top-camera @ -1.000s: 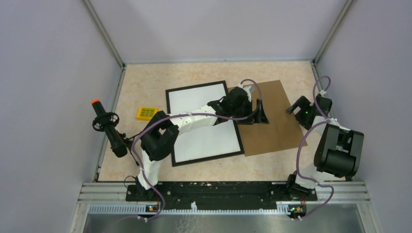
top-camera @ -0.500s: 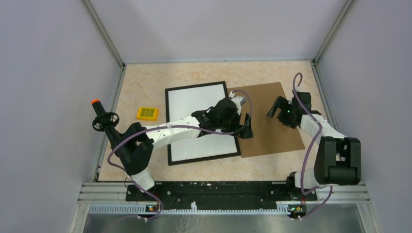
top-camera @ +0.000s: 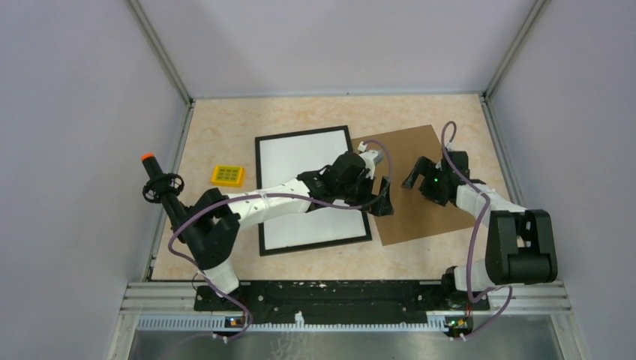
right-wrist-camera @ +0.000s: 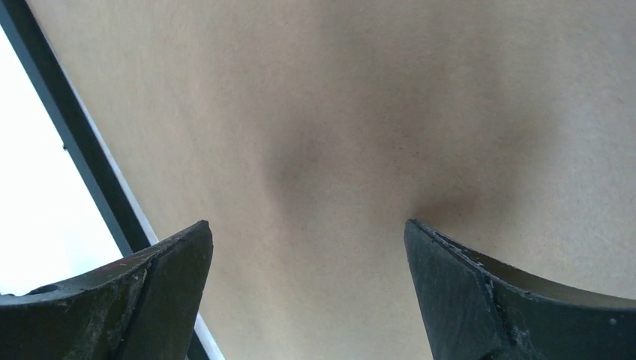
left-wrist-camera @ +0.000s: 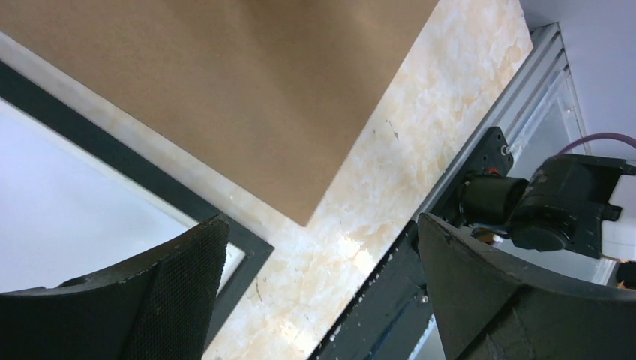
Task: Put the photo into the frame
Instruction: Move the photo frame item to the center of the board.
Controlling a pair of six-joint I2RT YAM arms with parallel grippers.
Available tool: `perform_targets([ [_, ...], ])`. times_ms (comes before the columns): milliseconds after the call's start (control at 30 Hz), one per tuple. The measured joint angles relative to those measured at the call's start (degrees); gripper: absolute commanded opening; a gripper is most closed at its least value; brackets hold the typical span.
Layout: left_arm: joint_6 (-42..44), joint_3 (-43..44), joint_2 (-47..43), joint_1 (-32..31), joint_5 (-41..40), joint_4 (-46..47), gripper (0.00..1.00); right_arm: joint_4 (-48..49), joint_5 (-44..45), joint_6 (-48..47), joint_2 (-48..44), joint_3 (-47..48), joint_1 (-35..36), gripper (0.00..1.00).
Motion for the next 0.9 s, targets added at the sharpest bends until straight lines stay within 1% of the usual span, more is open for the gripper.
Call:
perform_targets([
  [100,0.98,3.04,3.85,0.00,0.87,-0.37,0.98,3.87,-2.29,1.46,-2.21,-3.54,-5.07,0.99],
  [167,1.51,6.14,7.43,0.00,1.51,-1.01,0.98,5.77,-3.63,2.27,-4.15,-5.84,-9.70,0.99],
  [233,1.86,8.96,10.69,0.00,2.03,-1.38,0.98,6.23,-3.91,2.29,-5.62,-7.08,-12.15,0.99],
  [400,1.70,14.56,17.66,0.00,2.12,-2.29,0.98,4.22,-4.39,1.75,-8.13,-8.13,-13.00,0.99],
  [600,-2.82,17.22,22.80,0.20,-1.97,-4.59,0.98,-4.46,-1.97,1.20,-11.13,-7.45,-13.00,0.99],
  [700,-5.40,18.03,24.85,0.37,-4.35,-5.46,0.98,-8.98,1.38,1.07,-11.04,-4.52,-13.00,0.99],
  [767,-6.75,18.21,24.90,0.61,-5.46,-4.85,0.98,-11.67,4.90,0.74,-9.92,-0.35,-13.00,0.99],
  [900,-9.14,17.86,25.05,1.55,-6.64,-3.52,0.98,-12.79,10.51,0.50,-3.28,9.84,-13.27,0.99],
])
